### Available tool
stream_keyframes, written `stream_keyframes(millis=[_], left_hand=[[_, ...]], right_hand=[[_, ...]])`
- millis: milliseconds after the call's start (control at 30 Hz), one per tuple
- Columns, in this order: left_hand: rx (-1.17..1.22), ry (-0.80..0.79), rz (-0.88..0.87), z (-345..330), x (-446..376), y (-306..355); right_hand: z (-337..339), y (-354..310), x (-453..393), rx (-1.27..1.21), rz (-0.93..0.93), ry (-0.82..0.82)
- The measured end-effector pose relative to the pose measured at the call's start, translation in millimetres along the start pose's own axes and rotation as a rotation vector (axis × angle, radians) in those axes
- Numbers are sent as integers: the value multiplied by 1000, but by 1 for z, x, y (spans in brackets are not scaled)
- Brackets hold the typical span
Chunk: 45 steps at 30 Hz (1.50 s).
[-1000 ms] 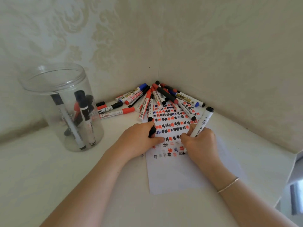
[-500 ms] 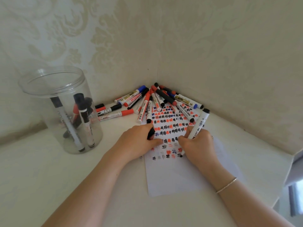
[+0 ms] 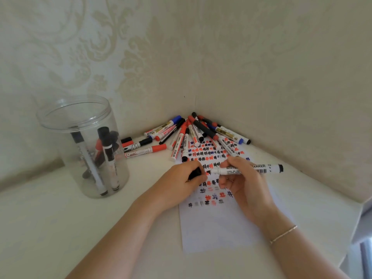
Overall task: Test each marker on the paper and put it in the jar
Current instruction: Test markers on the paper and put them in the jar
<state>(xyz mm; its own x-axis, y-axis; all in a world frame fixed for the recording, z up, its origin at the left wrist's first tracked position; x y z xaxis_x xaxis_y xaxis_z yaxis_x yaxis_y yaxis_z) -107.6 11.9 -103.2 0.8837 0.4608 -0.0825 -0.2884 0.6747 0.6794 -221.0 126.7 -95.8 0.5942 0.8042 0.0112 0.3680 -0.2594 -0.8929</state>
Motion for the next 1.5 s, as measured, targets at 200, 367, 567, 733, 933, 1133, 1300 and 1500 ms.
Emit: stream_keyframes(millis=[200,367,567,733,933,1133,1300,1500], left_hand=[[-51,-18,-35,-2,0,3],[-49,-33,-39,-2,1,2],[36,-63,-49,-4,4,4],[48,-63,-36,-5,6,1],[215,-27,-46,-2,10,12],[364,349,136,-1,9,23],[429,471,175,4,12,21],[116,647,12,64,24,47]], right_hand=[[-4,4,0,140,18,-26],[-3,3,0,190,33,-25],[1,3,0,191,56,-35],[-2,7,2,228,1,-141],[0,1,-1,315,99,14],[-25,4,5,345,156,41],[-44,1,0,371,184,-34],[-37,-26,-25,366,43,-145]])
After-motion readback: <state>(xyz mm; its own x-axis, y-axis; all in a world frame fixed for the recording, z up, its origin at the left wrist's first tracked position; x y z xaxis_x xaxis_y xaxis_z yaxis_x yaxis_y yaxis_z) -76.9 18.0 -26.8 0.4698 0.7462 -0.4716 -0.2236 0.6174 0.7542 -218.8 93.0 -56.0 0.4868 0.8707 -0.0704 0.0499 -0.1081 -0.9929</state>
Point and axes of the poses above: each hand's wrist, its own x-axis away from the middle knuckle, its own z-axis out of the back of the hand, y = z × x, the point moved 2 cm from there along -x, towards the middle knuckle, and after that the axes turned 1 degree about -z, right-handed, at the moved point
